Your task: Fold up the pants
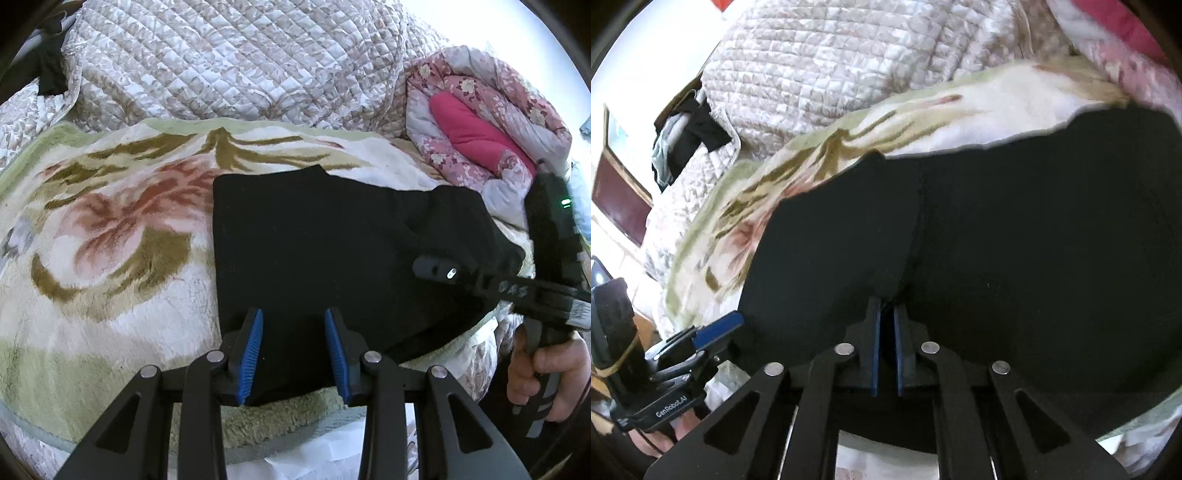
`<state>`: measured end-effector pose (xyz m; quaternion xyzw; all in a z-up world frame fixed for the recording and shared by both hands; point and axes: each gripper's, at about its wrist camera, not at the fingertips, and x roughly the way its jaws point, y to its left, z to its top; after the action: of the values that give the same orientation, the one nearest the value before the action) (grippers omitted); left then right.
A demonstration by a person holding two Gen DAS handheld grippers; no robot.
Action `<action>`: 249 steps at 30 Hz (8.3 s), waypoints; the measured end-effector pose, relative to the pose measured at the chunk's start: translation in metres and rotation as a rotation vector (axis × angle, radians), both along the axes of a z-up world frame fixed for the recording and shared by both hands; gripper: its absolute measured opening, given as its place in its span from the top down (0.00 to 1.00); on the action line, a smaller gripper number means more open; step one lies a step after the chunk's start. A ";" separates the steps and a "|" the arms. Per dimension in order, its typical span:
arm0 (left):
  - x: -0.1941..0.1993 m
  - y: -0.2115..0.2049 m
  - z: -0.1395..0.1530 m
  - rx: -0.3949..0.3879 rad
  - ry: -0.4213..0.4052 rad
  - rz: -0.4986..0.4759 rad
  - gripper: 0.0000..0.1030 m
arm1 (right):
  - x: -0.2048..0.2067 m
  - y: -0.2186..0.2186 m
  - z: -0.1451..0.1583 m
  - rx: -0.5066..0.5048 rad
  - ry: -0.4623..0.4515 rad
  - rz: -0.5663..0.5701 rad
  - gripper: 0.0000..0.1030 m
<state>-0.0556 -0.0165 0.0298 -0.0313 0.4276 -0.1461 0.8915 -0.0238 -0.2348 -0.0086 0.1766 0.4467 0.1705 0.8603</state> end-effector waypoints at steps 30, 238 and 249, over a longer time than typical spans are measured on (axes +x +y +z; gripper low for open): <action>-0.001 0.001 -0.002 0.001 -0.002 0.004 0.64 | -0.096 -0.143 0.024 0.057 -0.106 -0.716 0.41; 0.030 0.008 0.012 0.054 -0.020 0.030 0.49 | 0.005 0.028 0.027 -0.279 -0.165 0.086 0.55; 0.038 0.024 0.010 0.035 -0.004 0.069 0.49 | 0.013 0.007 0.026 -0.244 -0.134 -0.003 0.55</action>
<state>-0.0176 0.0072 0.0400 -0.0303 0.4269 -0.1080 0.8973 -0.0105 -0.2277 0.0177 0.0593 0.4053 0.1250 0.9037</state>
